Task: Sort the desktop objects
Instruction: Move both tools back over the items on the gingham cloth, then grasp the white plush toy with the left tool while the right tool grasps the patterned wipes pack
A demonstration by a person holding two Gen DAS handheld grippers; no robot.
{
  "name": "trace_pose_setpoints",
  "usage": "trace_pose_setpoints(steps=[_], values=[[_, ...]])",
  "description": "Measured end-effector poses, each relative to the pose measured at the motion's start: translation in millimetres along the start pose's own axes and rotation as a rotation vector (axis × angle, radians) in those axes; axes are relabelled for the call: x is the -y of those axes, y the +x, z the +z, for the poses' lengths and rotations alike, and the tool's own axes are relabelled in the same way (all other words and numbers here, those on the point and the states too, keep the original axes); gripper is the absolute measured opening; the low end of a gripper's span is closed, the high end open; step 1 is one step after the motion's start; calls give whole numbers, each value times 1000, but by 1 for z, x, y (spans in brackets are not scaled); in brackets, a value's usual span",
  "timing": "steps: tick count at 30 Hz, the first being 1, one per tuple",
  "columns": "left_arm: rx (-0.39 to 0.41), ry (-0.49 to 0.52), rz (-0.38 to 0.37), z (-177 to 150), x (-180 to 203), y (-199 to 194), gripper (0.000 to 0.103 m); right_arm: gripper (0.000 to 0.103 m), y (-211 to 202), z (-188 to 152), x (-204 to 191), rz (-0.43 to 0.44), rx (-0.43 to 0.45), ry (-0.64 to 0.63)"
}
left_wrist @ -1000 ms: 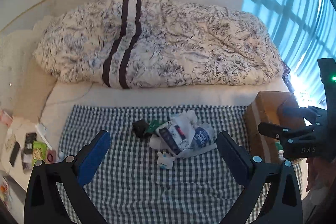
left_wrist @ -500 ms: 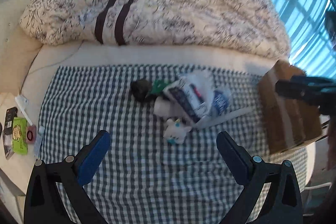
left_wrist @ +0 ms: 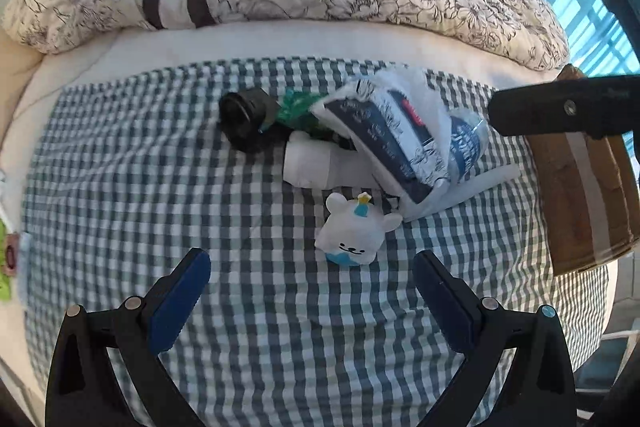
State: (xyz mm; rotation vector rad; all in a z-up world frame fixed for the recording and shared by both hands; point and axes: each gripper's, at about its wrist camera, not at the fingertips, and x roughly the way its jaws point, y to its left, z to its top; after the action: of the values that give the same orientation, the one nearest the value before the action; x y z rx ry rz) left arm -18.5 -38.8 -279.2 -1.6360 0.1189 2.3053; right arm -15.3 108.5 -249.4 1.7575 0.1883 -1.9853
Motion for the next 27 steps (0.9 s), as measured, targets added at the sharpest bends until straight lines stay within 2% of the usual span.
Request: trace_pose_setpoints(steps=[6, 13, 15, 16, 20, 22, 27], values=[[-4, -18, -51, -1, 0, 32, 103, 92, 21, 8, -2, 40, -40, -11], [43, -24, -86, 5, 7, 58, 103, 90, 44, 19, -9, 65, -76, -41], [41, -40, -95, 6, 6, 66, 97, 90, 53, 21, -4, 62, -95, -27], [37, -40, -96, 7, 6, 70, 91, 90, 57, 21, -2, 65, -103, -18], [11, -23, -97, 9, 8, 81, 54, 83, 66, 25, 6, 83, -117, 1], [5, -25, -99, 9, 8, 83, 47, 83, 67, 27, 6, 86, -116, -5], [18, -28, -90, 8, 4, 78, 46, 82, 71, 33, 3, 89, -123, -19]])
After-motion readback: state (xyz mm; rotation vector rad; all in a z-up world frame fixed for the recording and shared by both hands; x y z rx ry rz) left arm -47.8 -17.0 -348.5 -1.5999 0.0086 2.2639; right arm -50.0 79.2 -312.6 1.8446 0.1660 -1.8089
